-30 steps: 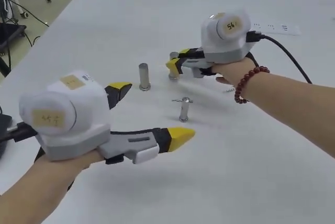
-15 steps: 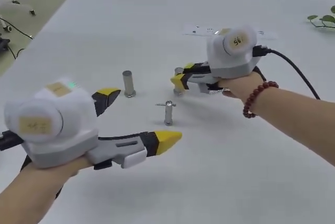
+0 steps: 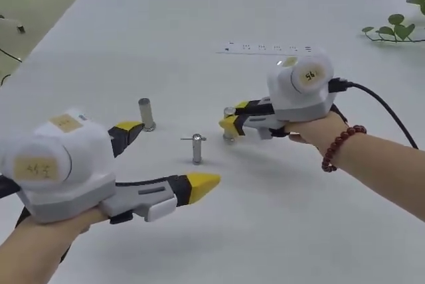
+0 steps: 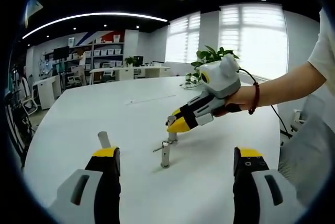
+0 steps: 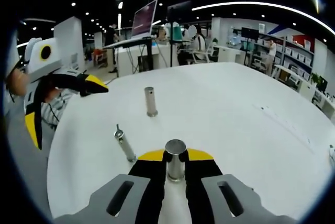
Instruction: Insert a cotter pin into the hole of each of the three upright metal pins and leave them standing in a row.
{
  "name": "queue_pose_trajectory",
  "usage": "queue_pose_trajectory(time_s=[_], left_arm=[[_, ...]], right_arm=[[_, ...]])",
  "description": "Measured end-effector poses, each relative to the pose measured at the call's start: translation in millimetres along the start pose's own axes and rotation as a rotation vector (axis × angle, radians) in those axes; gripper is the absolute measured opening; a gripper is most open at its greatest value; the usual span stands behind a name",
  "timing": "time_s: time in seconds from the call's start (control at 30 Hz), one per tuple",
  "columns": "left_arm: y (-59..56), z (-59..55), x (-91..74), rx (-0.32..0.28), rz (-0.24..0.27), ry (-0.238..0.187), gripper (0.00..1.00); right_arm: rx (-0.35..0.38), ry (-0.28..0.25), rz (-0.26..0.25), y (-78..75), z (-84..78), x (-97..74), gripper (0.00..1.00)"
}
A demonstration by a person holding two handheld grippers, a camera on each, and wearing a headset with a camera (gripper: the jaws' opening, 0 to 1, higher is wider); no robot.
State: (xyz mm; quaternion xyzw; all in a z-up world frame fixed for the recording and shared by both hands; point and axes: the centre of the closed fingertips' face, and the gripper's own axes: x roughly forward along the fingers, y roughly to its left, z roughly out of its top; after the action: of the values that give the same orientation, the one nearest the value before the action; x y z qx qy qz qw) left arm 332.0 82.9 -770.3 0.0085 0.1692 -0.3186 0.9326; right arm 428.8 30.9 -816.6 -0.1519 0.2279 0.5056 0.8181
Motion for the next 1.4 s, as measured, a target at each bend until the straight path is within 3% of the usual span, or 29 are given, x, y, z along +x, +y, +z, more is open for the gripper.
queue_pose_trajectory(time_s=[0.37, 0.8, 1.4], left_arm=[[-4.8, 3.5, -3.7, 0.002, -0.006, -0.010, 0.89], [-9.8, 6.5, -4.3, 0.016, -0.011, -0.014, 0.87], [-12.0, 4.4, -2.4, 0.027, -0.018, -0.003, 0.86]], right_arm=[[-0.009, -0.009, -0.001, 20.2, -8.9, -18.0, 0.13], [0.001, -0.007, 0.004, 34.6, -23.7, -26.7, 0.13], [0.021, -0.045, 0.027, 40.7, -32.3, -34.1, 0.14]])
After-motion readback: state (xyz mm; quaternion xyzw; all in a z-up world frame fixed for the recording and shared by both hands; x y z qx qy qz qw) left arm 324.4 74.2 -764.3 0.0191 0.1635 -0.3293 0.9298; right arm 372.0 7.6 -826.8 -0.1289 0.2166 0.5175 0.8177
